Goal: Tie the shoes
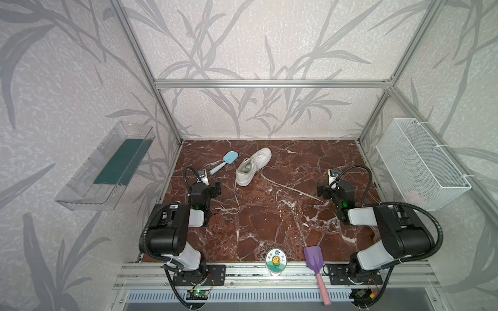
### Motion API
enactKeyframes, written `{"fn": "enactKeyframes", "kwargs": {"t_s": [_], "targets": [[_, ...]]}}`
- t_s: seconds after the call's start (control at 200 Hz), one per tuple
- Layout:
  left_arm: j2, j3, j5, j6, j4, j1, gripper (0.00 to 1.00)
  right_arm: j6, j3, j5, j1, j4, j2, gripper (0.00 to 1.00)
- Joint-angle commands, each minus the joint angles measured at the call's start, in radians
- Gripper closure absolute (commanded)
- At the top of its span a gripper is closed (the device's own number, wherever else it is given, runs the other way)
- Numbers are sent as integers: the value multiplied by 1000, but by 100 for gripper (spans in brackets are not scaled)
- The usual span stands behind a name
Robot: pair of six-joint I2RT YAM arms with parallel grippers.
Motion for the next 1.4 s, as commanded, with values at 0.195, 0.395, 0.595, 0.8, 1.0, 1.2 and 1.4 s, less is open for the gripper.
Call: {"fn": "enactKeyframes", "kwargs": {"t_s": [0.195, 0.395, 0.595, 0.8, 1.0, 1.2, 1.4], "targets": [[-9, 19, 3, -4, 1, 5, 1, -6, 14, 0, -4, 6, -17, 1], [-9, 19, 7, -4, -2, 5, 1, -6, 14, -1, -3, 6, -17, 1], [-9, 19, 7, -4, -2, 5, 1, -6, 14, 0, -4, 6, -17, 1], [-9, 20, 8, -4, -4, 5, 1, -6, 14, -1, -4, 6, -17, 1], [-74, 57, 2, 6, -122, -4, 1, -25, 17, -43, -4, 24, -20, 1], [-205, 316, 37, -40, -674, -5, 1, -10, 184, -110, 8, -498, -225, 1], [-145, 627, 200, -57, -1136, -79, 1, 104, 265, -120, 52, -796, -380, 1]]}}
